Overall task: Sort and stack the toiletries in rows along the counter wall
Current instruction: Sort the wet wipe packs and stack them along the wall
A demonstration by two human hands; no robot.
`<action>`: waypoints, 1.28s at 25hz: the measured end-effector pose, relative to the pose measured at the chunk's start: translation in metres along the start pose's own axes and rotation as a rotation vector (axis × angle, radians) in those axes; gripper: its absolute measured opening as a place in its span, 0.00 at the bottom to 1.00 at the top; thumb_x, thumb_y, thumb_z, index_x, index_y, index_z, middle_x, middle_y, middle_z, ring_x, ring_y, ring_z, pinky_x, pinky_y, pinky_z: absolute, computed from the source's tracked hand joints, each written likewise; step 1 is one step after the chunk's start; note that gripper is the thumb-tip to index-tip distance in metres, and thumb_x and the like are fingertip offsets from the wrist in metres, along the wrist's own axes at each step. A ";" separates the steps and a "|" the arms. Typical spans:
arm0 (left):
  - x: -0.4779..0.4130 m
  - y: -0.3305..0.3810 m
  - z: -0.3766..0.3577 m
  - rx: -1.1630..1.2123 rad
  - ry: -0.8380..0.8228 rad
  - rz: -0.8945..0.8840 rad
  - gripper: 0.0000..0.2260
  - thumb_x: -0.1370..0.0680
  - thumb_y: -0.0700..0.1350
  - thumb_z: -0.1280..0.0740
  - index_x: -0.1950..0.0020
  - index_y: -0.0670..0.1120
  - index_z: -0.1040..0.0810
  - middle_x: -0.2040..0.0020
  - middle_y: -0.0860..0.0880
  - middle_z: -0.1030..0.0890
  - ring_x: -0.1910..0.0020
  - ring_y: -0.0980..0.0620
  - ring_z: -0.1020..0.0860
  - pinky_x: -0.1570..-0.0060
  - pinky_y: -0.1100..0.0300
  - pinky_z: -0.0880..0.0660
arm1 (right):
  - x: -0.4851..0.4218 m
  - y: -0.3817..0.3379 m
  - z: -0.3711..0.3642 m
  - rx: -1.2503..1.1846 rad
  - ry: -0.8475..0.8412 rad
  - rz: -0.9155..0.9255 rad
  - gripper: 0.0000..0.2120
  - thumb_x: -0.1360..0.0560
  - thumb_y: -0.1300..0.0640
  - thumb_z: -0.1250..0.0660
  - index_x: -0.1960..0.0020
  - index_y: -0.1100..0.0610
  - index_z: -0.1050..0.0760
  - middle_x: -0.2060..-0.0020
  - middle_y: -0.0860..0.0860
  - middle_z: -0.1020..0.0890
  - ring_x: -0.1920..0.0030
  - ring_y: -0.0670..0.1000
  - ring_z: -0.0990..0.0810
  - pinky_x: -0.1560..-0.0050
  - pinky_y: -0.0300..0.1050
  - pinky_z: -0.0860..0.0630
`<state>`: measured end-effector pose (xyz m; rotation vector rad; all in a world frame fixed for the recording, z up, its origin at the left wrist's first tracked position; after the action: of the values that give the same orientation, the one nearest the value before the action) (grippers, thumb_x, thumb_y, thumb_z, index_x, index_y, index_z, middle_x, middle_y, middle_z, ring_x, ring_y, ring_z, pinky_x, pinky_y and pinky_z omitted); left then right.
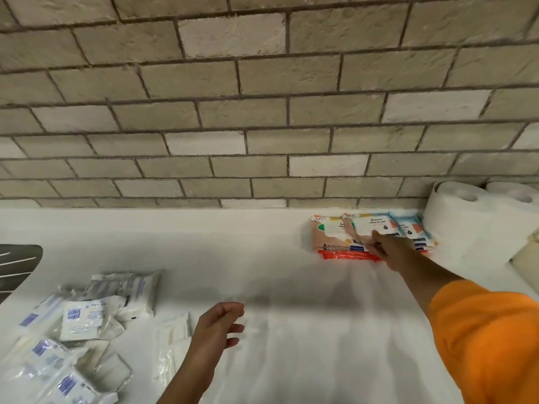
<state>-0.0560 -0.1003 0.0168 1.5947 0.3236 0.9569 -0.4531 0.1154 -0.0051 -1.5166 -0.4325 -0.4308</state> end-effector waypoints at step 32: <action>-0.016 -0.062 0.139 -0.258 0.031 -0.027 0.08 0.22 0.42 0.31 0.59 0.51 0.17 0.65 0.53 0.18 0.66 0.53 0.23 0.63 0.61 0.27 | 0.299 0.190 -0.141 0.547 -0.625 0.008 0.05 0.24 0.59 0.31 0.51 0.59 0.18 0.61 0.52 0.15 0.64 0.50 0.19 0.65 0.43 0.25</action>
<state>0.0528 -0.1894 -0.0424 1.3385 0.2321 0.9627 -0.0985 -0.0246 -0.0114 -1.0857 -0.9466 0.1826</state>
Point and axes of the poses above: each hand's wrist, its own x-axis away from the middle knuckle, its own z-axis out of the back of the hand, y = z × x, the point moved 1 cm from there along -x, towards the middle knuckle
